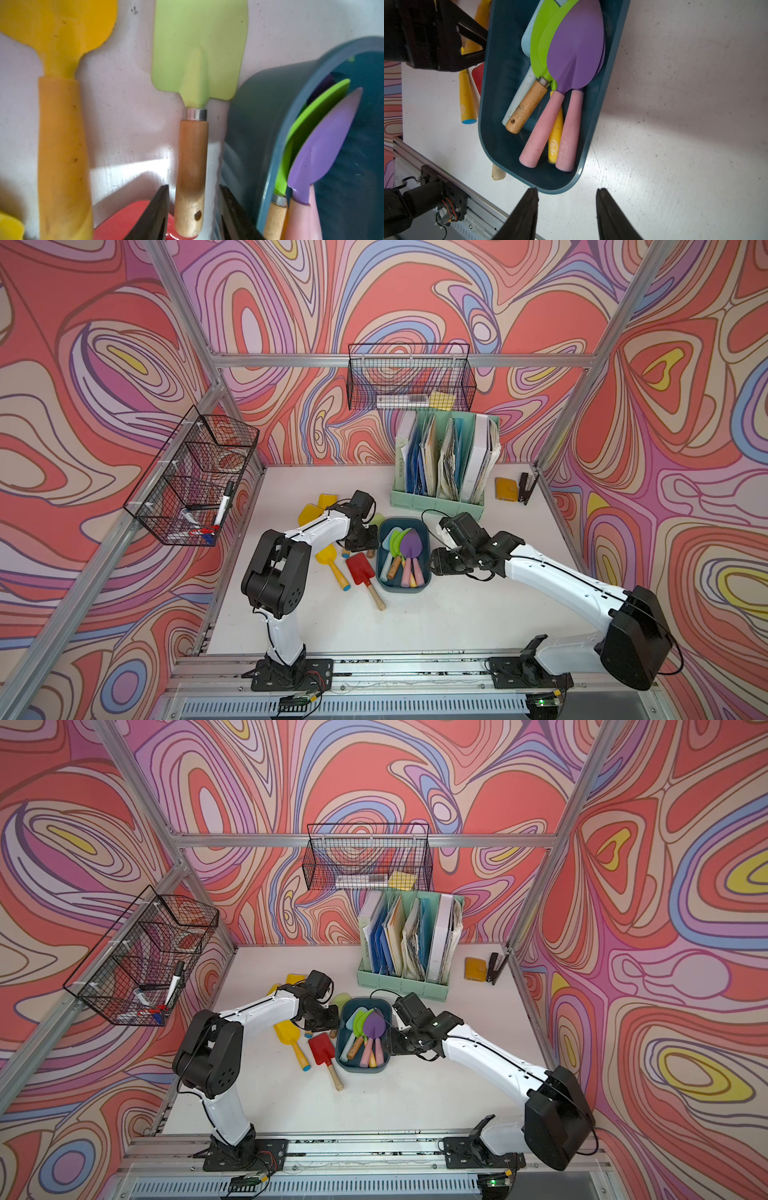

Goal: Put the shovel into the storage box
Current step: Pick up the shovel from the center of the board.

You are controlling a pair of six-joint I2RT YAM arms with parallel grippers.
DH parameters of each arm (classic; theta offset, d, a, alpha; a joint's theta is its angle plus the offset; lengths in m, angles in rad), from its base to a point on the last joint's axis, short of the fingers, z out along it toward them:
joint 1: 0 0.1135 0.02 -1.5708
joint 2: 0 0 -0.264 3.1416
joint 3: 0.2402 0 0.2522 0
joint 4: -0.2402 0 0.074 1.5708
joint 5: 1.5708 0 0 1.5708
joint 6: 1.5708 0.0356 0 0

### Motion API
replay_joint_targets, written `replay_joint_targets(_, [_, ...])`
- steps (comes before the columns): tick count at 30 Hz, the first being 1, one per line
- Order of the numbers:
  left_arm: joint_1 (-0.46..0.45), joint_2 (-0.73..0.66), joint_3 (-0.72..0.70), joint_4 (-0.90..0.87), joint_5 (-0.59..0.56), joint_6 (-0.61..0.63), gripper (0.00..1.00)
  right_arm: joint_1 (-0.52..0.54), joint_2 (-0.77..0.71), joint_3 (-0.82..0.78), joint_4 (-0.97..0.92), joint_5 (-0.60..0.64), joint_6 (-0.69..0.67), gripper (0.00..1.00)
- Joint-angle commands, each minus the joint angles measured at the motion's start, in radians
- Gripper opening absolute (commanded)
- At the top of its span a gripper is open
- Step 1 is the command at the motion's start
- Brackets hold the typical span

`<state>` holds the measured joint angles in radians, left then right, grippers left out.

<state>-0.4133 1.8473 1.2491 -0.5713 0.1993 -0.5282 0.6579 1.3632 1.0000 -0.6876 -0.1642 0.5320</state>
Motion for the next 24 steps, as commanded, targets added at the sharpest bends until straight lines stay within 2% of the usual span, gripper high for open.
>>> replay_joint_targets(1, [-0.003,0.032,0.031,0.001,0.010,0.021,0.44,0.006,0.002,-0.011,0.007,0.005,-0.003,0.47])
replay_joint_targets(7, [-0.005,0.062,0.051,-0.007,0.009,0.027,0.42,0.006,0.011,-0.011,0.010,0.006,-0.006,0.47])
replay_joint_targets(15, [-0.010,0.072,0.060,-0.010,0.003,0.028,0.27,0.006,0.022,-0.008,0.015,0.003,-0.006,0.47])
replay_joint_targets(22, [-0.011,0.086,0.064,-0.019,-0.006,0.036,0.27,0.006,0.022,-0.004,0.014,0.000,-0.006,0.47])
replay_joint_targets(24, [-0.013,0.092,0.066,-0.022,-0.007,0.036,0.30,0.006,0.022,-0.003,0.014,0.000,-0.007,0.47])
